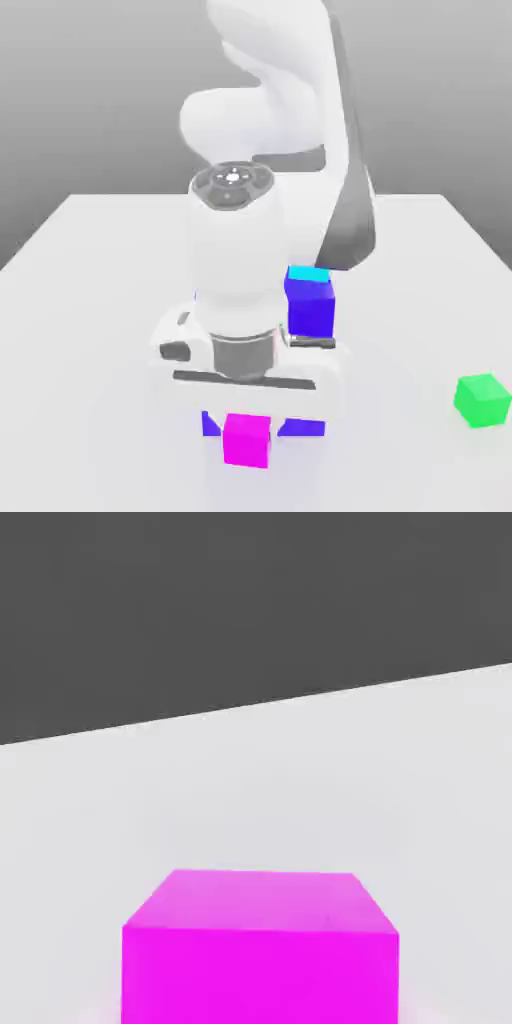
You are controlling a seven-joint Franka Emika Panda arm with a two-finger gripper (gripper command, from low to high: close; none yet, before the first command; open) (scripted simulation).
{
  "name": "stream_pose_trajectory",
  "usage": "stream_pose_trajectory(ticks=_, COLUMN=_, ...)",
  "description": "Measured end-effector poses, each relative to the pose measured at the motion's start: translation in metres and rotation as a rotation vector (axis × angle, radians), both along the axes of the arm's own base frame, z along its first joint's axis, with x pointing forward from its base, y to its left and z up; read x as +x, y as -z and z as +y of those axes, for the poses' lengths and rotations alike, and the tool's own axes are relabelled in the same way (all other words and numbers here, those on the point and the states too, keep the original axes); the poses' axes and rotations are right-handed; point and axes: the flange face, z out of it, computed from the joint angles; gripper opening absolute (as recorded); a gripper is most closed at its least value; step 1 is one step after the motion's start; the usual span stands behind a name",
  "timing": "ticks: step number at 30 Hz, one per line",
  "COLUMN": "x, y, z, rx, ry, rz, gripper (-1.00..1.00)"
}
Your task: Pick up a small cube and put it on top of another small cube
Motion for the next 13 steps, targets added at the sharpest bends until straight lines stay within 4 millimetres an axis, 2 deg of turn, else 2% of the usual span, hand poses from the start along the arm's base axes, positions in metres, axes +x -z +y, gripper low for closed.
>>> stream_pose_trajectory(ticks=3, x=-0.027, y=-0.007, z=0.075, rx=-0.006, ry=-0.119, rz=-0.004, gripper=-1.0)
stream_pose_trajectory(ticks=6, x=-0.071, y=-0.01, z=0.161, rx=-0.017, ry=-0.271, rz=-0.013, gripper=-1.0)
stream_pose_trajectory(ticks=7, x=-0.086, y=-0.006, z=0.187, rx=-0.022, ry=-0.316, rz=-0.017, gripper=-1.0)
stream_pose_trajectory(ticks=9, x=-0.112, y=0.018, z=0.234, rx=-0.032, ry=-0.393, rz=-0.024, gripper=-1.0)
stream_pose_trajectory(ticks=10, x=-0.119, y=0.031, z=0.244, rx=-0.033, ry=-0.412, rz=-0.025, gripper=1.0)
stream_pose_trajectory(ticks=13, x=-0.119, y=0.031, z=0.244, rx=-0.033, ry=-0.412, rz=-0.025, gripper=1.0)
